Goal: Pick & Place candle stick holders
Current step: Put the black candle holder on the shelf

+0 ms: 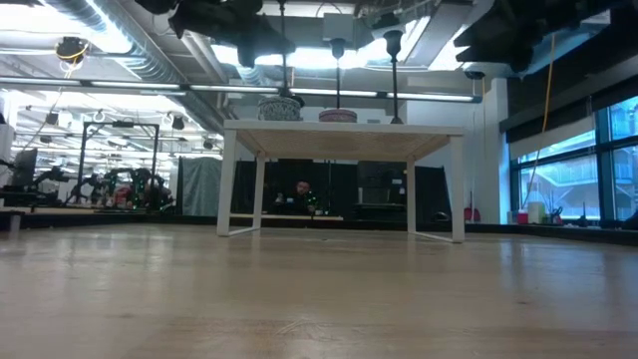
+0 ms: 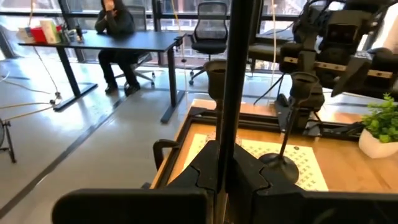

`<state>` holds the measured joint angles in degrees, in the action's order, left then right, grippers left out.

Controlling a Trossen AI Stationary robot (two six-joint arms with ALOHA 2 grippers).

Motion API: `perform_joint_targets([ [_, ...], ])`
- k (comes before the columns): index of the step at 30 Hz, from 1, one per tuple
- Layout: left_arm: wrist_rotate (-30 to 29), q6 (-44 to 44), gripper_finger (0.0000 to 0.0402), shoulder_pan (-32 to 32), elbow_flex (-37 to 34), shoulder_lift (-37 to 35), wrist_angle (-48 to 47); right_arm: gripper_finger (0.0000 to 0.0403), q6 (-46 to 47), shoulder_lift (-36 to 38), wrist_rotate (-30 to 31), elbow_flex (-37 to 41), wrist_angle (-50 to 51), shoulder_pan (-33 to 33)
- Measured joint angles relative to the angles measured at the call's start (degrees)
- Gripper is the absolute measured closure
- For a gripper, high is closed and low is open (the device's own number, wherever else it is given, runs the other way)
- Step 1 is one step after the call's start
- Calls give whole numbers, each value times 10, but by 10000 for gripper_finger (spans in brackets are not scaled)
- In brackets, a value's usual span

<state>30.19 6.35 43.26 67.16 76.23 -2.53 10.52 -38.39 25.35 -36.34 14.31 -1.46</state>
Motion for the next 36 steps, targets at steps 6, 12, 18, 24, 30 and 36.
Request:
perform_joint_targets([
  [6, 52, 0, 394, 16, 0, 5, 0, 201, -30, 57, 1, 60, -57, 27],
  [12, 58, 6, 394, 17, 0, 28, -3, 201, -35, 46, -18, 61, -51, 44],
  [18, 47, 32, 394, 17, 0, 63, -2, 201, -39, 43, -29, 61, -57, 45],
  [24, 43, 36, 394, 31, 0, 83, 4, 201, -46, 43, -29, 61, -57, 45],
  [30, 47, 35, 394, 37, 0, 89, 4, 201, -46, 43, -29, 61, -56, 45],
  [36, 43, 48, 394, 38, 0, 89, 4, 201, -50, 42, -30, 61, -55, 45],
])
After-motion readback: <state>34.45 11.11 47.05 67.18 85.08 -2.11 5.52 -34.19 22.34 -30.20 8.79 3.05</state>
